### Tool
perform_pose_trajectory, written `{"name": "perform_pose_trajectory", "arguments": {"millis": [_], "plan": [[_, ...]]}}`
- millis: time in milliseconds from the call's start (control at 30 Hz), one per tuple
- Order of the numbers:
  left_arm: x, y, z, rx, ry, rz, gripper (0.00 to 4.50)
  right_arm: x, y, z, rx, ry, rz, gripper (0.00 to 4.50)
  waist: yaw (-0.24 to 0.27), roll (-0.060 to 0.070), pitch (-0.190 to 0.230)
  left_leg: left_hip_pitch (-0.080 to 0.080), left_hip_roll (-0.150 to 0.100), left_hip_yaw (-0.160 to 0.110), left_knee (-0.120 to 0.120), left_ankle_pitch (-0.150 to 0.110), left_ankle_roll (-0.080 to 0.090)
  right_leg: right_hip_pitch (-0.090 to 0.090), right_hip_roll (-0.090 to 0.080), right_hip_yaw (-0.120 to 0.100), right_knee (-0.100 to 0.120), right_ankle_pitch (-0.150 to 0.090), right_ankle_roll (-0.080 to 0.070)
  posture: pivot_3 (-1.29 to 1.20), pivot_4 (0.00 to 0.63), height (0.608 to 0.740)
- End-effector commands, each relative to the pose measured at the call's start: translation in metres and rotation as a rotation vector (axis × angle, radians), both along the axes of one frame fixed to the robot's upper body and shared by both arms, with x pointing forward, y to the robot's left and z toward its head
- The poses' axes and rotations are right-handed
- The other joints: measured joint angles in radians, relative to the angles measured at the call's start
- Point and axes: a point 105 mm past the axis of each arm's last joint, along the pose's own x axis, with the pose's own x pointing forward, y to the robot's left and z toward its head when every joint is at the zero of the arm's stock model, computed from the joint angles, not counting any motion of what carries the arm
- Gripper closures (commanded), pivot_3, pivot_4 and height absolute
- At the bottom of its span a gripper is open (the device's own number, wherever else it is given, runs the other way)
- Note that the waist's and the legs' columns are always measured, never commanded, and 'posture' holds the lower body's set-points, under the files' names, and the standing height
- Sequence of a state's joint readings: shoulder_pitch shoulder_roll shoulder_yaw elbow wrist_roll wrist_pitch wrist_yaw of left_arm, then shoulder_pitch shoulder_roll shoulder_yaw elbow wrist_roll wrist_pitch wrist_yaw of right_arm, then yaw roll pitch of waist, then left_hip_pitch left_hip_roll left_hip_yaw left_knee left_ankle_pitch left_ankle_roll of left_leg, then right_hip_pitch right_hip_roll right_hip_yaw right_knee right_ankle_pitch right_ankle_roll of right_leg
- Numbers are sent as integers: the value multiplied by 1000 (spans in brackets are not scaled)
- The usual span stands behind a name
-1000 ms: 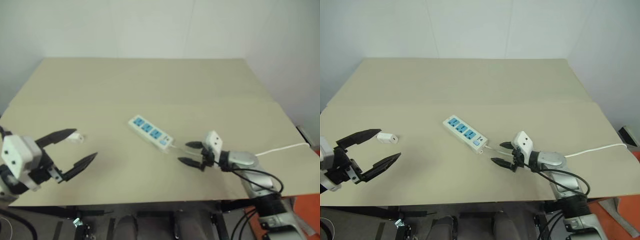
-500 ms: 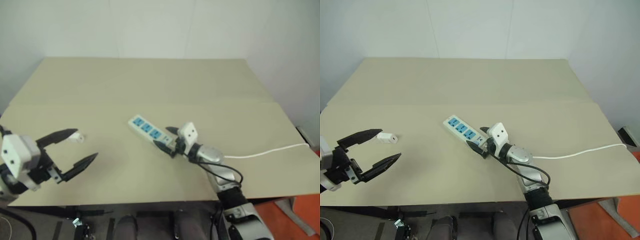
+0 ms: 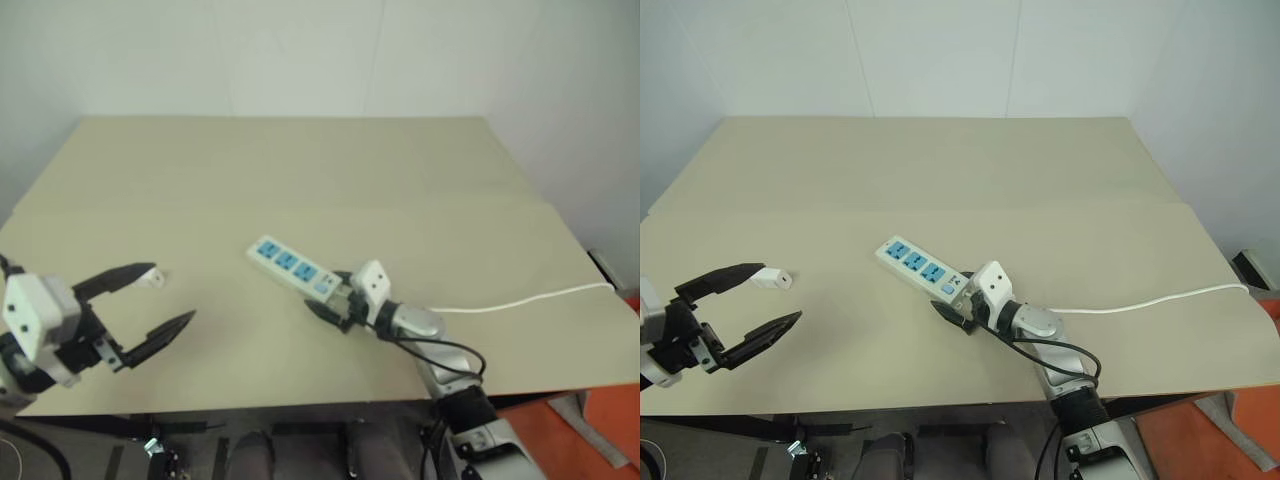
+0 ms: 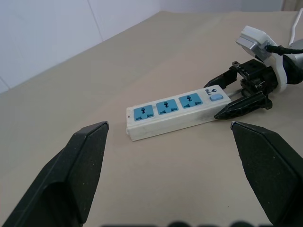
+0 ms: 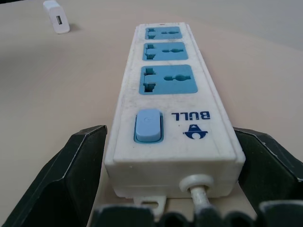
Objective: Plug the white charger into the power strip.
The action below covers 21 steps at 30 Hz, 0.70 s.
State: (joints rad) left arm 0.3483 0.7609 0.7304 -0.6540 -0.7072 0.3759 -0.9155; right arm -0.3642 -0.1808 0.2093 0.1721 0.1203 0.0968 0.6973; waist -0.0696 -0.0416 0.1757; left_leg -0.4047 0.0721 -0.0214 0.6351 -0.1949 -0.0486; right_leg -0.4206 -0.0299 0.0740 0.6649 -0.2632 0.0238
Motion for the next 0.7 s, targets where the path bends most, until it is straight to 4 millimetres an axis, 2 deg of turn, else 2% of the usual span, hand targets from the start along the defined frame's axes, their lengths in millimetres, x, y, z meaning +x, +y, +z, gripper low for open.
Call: {"name": "perform_pose_trajectory", "arguments": {"millis": [33, 400, 500, 533, 700], "plan": [[-2, -4, 9, 23, -44, -20, 0, 1, 8, 3, 12, -18, 14, 28, 0, 0, 0, 0, 0, 0, 0, 0, 0, 0, 0, 0, 0, 0, 0, 0, 150, 740], [-2, -3, 9, 28, -48, -20, 0, 10, 17, -18, 22, 34, 25, 28, -7, -3, -2, 9, 7, 1, -1, 0, 0, 7, 7, 1, 0, 1, -2, 0, 150, 740], [-3, -4, 10, 27, -48, -20, 0, 10, 18, -20, 34, 42, 35, 28, -8, -2, -2, 18, 8, 1, -3, 0, 0, 14, 8, 1, 0, 0, -5, 0, 150, 740], [-3, -4, 9, 27, -48, -21, 0, 10, 18, -20, 37, 43, 38, 28, -8, -2, -2, 20, 9, 2, -4, 0, 0, 15, 8, 1, 0, -4, -10, 0, 150, 740], [-2, -4, 9, 26, -44, -28, 0, 8, 29, -27, 4, 53, 94, 28, -18, -2, -2, 22, 9, 2, -6, 0, 0, 16, 8, 1, 0, -5, -12, 0, 150, 740]]}}
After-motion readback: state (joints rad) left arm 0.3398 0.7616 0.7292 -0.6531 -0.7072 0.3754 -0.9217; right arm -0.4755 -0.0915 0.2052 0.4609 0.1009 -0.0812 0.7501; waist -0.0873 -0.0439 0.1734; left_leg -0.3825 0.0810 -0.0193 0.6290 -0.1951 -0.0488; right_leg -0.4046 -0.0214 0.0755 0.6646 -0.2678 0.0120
